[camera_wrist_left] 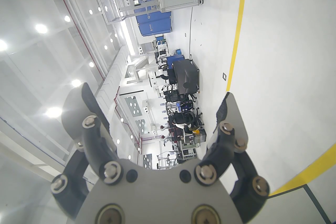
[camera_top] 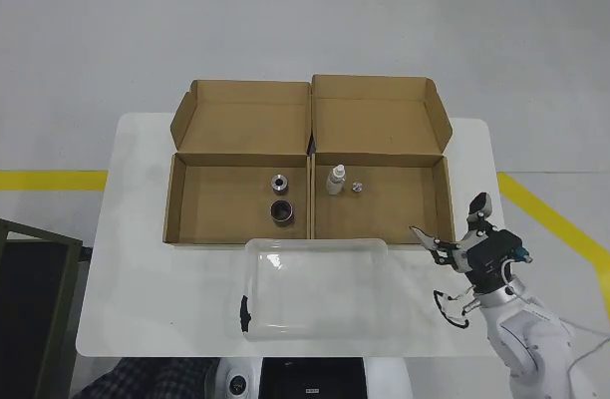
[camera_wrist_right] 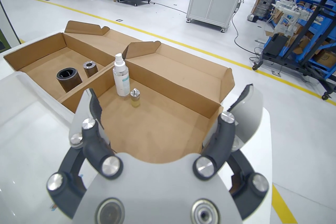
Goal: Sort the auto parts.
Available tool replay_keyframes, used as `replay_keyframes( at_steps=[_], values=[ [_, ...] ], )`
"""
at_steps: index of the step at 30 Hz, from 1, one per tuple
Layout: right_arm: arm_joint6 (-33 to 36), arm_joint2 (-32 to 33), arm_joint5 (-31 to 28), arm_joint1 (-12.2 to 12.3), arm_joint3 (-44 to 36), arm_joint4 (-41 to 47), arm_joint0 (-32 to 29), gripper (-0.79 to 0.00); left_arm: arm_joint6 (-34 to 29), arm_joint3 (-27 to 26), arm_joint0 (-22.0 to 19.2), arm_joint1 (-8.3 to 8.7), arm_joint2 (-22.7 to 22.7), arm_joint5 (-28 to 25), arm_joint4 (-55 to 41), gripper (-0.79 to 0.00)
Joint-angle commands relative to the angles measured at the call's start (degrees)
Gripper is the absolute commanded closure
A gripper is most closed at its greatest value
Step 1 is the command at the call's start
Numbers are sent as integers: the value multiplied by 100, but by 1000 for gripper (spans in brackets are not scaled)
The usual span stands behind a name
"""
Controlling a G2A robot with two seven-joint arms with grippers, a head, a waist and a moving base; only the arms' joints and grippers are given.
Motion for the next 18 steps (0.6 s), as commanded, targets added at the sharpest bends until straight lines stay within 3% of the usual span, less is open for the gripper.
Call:
replay_keyframes(
  at_steps=[1,8,18],
  values=[
    [-52,96,6,4,-3,14,-106,-785,0,0,0,0,0,0,0,-785],
    [-160,362,41,11,18,22,-440,-785,0,0,0,0,0,0,0,-785],
    [-161,371,64,10,28,35,-459,-785,0,0,0,0,0,0,0,-785]
  ],
)
